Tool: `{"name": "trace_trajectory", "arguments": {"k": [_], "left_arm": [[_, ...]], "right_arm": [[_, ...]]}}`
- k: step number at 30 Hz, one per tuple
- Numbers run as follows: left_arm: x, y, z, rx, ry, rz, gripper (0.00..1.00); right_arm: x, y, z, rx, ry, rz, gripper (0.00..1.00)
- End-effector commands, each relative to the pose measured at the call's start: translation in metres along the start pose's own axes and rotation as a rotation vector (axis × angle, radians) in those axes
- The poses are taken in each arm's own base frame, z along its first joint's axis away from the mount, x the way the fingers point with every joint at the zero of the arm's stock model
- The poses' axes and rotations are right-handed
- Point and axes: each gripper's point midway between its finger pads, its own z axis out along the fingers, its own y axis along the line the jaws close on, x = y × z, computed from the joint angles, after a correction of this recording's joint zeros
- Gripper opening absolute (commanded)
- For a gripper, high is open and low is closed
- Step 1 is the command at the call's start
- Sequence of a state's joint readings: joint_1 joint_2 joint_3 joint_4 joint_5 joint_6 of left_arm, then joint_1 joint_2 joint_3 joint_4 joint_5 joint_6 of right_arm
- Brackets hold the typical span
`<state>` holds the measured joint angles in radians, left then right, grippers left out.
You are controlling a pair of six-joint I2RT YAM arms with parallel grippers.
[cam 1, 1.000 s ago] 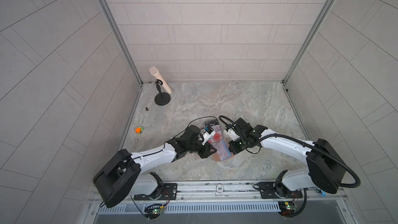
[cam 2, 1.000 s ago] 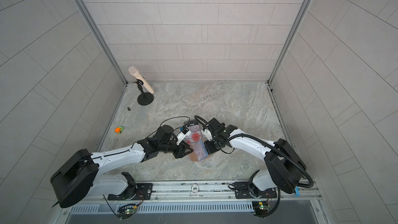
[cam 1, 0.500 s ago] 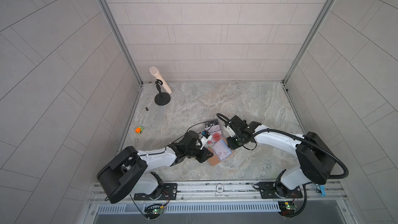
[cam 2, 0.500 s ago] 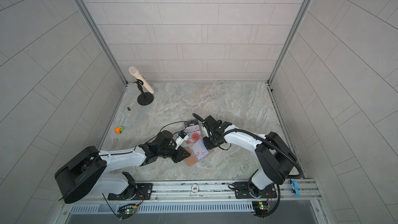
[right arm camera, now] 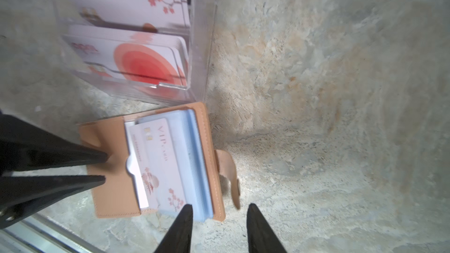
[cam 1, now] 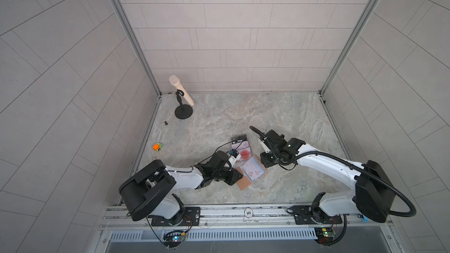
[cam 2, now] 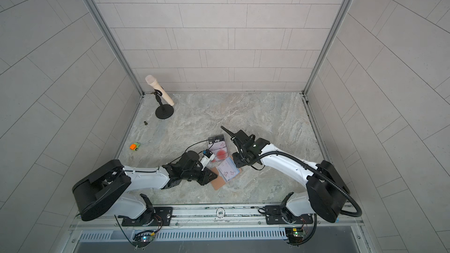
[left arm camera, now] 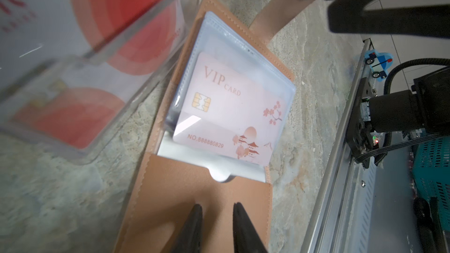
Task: Take the credit cards out of the card holder
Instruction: Open the card holder at the center of the table, then move the storage box to the center of the table.
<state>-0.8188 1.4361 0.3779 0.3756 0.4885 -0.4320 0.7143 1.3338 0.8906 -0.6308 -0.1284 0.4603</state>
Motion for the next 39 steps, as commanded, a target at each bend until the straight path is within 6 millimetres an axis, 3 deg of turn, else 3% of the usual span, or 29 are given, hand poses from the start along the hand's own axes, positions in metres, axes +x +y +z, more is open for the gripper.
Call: {"name": "trace_trajectory", "arguments": {"k": [1, 8, 15, 25, 29, 39], "left_arm": [[-0.021, -0.008, -0.007, -0.015, -0.040, 0.002, 0.30], [-0.051, -0.023, -0.029, -0.050, -0.078, 0.079, 0.40], [-0.065, -0.009, -0.038, -0.122, -0.095, 0.086, 0.37], [-0.083, 0.018, -0.057, -0.248, -0.187, 0.028, 0.32], [-0.085, 0.018, -0.062, -0.255, -0.207, 0.023, 0.32], [-0.068, 0.041, -0.084, -0.369, -0.256, -0.036, 0.34]], "right_arm": [[0.017, -0.002, -0.010, -0.005, 0.015, 0.043, 0.45], [0.034, 0.004, -0.011, -0.068, -0.023, 0.128, 0.60], [0.042, 0.001, 0.000, -0.062, -0.038, 0.173, 0.60], [-0.013, 0.009, -0.007, -0.021, -0.118, 0.050, 0.52], [-0.032, 0.017, 0.007, -0.009, -0.088, -0.004, 0.50], [-0.039, 0.031, 0.053, -0.027, 0.020, -0.046, 0.42]]}}
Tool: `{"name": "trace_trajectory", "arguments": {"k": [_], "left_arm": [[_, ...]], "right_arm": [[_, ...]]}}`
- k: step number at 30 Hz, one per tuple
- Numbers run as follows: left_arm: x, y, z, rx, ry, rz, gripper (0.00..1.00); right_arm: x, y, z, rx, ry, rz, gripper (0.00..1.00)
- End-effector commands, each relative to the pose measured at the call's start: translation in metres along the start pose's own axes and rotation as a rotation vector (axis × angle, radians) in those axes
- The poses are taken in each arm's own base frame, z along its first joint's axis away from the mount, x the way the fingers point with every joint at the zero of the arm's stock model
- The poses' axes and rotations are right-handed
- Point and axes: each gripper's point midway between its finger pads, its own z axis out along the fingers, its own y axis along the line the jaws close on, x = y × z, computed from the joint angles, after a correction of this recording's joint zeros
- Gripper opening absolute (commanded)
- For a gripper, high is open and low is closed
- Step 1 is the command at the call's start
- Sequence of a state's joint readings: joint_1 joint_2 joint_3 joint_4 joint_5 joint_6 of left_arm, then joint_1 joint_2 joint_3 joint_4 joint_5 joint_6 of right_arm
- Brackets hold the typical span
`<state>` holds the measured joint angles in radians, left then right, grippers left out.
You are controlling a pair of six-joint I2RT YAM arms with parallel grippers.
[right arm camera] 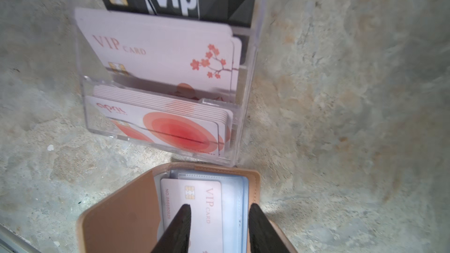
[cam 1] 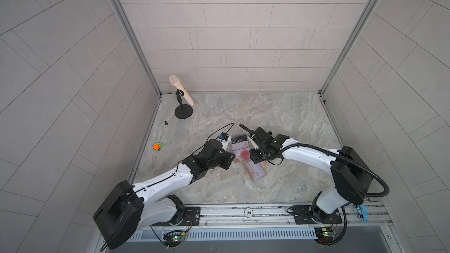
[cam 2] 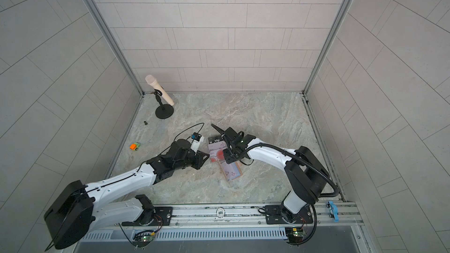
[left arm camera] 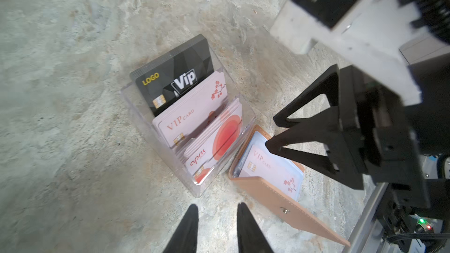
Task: Take the credit cards out of the card holder
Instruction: Move the storage box to the center of the table.
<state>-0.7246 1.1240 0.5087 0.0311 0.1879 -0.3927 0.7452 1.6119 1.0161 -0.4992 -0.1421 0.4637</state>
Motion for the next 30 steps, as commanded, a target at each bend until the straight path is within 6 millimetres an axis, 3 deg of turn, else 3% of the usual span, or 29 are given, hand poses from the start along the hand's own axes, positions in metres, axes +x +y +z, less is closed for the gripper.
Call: {"name": "trace_trajectory", "arguments": {"k": [1, 6, 14, 30], "left_arm": [[0.008, 0.023, -0.011, -0.103, -0.020, -0.036, 0.35], [0.009, 0.040, -0.031, -0.187, -0.088, -0.068, 0.37], [0.014, 0.040, -0.048, -0.171, -0.123, -0.060, 0.42], [0.020, 0.038, -0.060, -0.143, -0.140, -0.068, 0.44]], "right_arm": [[-0.009, 0.004, 0.004, -0.010, -0.007, -0.022, 0.43], [-0.015, 0.006, 0.019, -0.001, -0.001, -0.013, 0.43], [-0.033, 0.007, 0.035, 0.022, -0.027, 0.003, 0.39], [-0.101, 0.024, 0.065, 0.049, -0.065, -0.038, 0.38]]}}
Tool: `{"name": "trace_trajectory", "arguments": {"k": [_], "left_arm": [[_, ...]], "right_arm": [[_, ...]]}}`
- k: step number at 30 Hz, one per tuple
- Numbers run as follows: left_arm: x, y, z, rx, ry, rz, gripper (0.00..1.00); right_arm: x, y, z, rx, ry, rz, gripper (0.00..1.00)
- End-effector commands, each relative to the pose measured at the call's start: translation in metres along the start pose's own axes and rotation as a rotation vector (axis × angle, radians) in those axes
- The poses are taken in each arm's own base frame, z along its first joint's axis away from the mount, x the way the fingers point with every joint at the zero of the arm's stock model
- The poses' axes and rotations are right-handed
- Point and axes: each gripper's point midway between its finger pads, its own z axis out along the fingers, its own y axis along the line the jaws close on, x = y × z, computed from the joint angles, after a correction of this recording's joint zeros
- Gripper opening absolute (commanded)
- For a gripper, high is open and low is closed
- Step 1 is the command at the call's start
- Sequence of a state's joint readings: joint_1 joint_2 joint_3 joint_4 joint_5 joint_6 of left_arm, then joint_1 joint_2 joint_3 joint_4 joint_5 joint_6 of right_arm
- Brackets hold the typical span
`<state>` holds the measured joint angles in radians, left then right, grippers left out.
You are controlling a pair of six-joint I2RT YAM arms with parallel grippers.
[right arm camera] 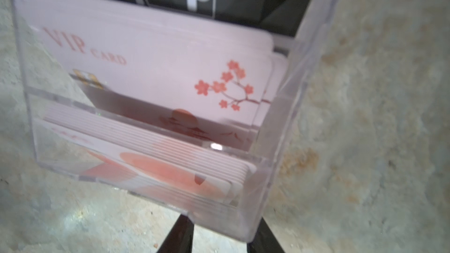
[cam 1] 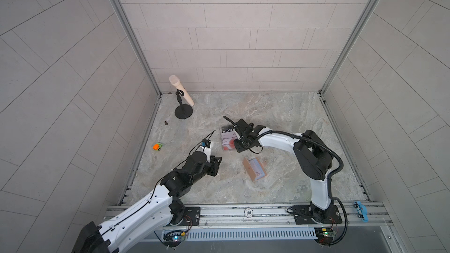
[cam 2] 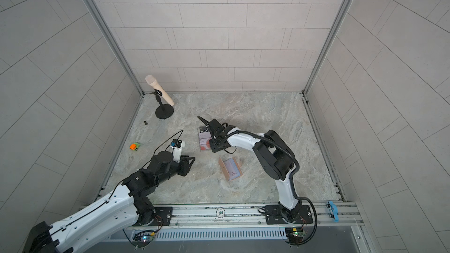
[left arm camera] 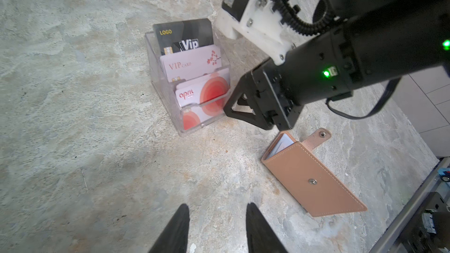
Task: Take the credit cards out of the card holder
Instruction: Move the storage box to the center of the table, then rotate the card holder at the center of the table.
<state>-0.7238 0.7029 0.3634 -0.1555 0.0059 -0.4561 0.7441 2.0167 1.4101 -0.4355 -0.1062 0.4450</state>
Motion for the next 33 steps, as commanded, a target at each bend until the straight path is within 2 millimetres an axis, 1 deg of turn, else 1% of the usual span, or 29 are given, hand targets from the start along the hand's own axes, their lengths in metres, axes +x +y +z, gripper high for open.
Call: {"name": "trace_trajectory", "arguments": {"k": [1, 4, 8, 10, 15, 19, 22, 26, 30, 33], "left_arm": [[0.009, 0.007, -0.002, -0.015, 0.013, -0.005, 0.44], [0.008, 0.007, -0.001, -0.014, 0.004, 0.000, 0.45], [0.001, 0.001, 0.002, 0.005, -0.010, 0.024, 0.48], [-0.004, -0.005, 0.005, 0.026, -0.009, 0.049, 0.50], [-0.017, -0.024, 0.020, 0.084, 0.027, 0.104, 0.49], [-0.027, -0.038, 0.039, 0.133, 0.057, 0.137, 0.47], [-0.034, -0.052, 0.053, 0.185, 0.087, 0.192, 0.45], [-0.036, -0.069, 0.071, 0.251, 0.147, 0.273, 0.42], [-0.027, -0.083, 0.087, 0.329, 0.215, 0.306, 0.40], [-0.016, -0.094, 0.095, 0.369, 0.262, 0.327, 0.39]], "right_arm": [[-0.010, -0.004, 0.001, 0.035, 0.000, -0.024, 0.38], [-0.012, -0.002, -0.007, 0.030, -0.005, -0.034, 0.38], [-0.005, -0.006, -0.035, 0.032, -0.006, -0.043, 0.40], [0.005, -0.010, -0.052, 0.039, 0.002, -0.042, 0.41], [0.043, -0.017, -0.097, 0.035, -0.009, -0.005, 0.43], [0.074, -0.022, -0.119, 0.033, -0.023, 0.040, 0.45], [0.098, -0.029, -0.127, 0.048, -0.023, 0.073, 0.45], [0.128, -0.040, -0.129, 0.055, -0.026, 0.150, 0.43], [0.153, -0.047, -0.126, 0.047, -0.034, 0.218, 0.39], [0.168, -0.049, -0.115, 0.021, -0.030, 0.265, 0.37]]}}
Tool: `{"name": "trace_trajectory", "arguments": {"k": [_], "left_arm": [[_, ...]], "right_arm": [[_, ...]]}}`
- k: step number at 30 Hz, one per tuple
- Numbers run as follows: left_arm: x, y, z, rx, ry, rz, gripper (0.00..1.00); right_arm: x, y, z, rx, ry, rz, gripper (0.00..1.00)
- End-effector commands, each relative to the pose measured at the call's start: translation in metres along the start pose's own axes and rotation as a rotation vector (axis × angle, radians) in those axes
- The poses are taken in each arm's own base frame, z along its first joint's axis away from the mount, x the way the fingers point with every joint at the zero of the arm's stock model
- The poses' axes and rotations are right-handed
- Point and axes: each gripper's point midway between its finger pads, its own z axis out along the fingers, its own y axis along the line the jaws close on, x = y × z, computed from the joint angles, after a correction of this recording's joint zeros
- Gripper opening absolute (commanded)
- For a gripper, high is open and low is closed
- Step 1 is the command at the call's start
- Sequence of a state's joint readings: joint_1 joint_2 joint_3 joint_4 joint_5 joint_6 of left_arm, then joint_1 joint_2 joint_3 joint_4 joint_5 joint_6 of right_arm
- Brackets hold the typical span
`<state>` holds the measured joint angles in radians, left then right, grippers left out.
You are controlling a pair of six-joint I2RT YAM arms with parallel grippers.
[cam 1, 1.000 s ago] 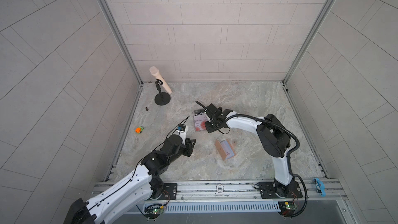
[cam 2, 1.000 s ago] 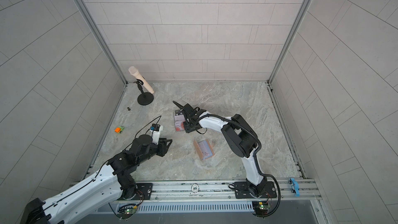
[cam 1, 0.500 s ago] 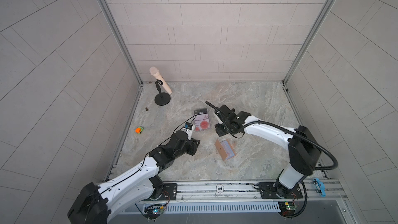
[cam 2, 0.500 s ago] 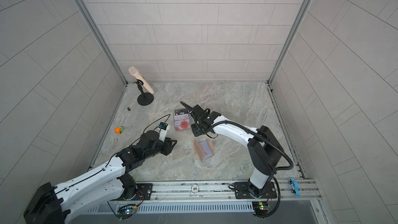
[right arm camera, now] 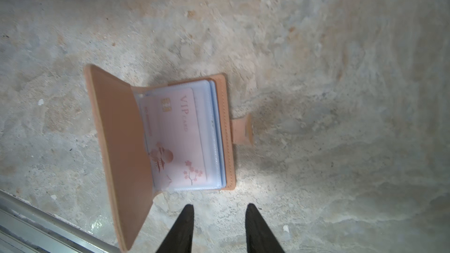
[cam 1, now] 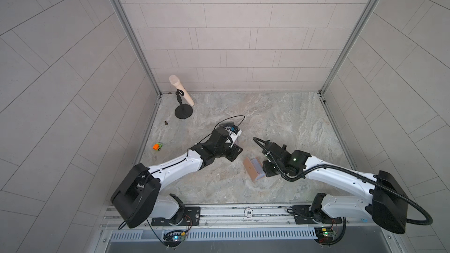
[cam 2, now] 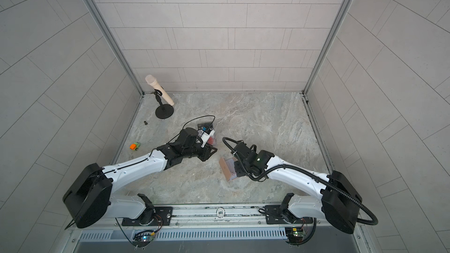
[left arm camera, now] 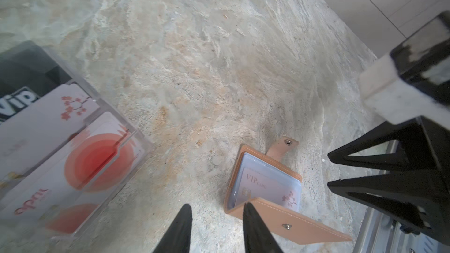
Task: Take the credit cards out of the card holder
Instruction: Rotate the card holder at the center of the table.
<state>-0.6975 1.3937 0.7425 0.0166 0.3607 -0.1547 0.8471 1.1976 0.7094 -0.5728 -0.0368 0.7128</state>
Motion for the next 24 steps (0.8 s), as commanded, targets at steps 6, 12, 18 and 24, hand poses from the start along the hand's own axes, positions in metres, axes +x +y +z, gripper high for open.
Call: {"name": "trace_trajectory", "arguments": {"k": [6, 12, 18, 24], "left_arm": [[0.015, -0.035, 0.033, 0.117, 0.112, 0.103, 0.38], [0.025, -0.038, 0.037, 0.128, 0.140, 0.087, 0.36], [0.044, -0.047, 0.030, 0.195, 0.157, 0.061, 0.36], [0.060, -0.046, 0.015, 0.198, 0.129, 0.021, 0.35]], "right_arm": [[0.025, -0.006, 0.031, -0.036, 0.017, 0.119, 0.33], [0.028, 0.004, 0.048, -0.096, 0.020, 0.139, 0.32], [0.026, -0.003, 0.062, -0.087, 0.042, 0.143, 0.30], [0.016, -0.006, 0.073, -0.108, 0.053, 0.157, 0.29]]}}
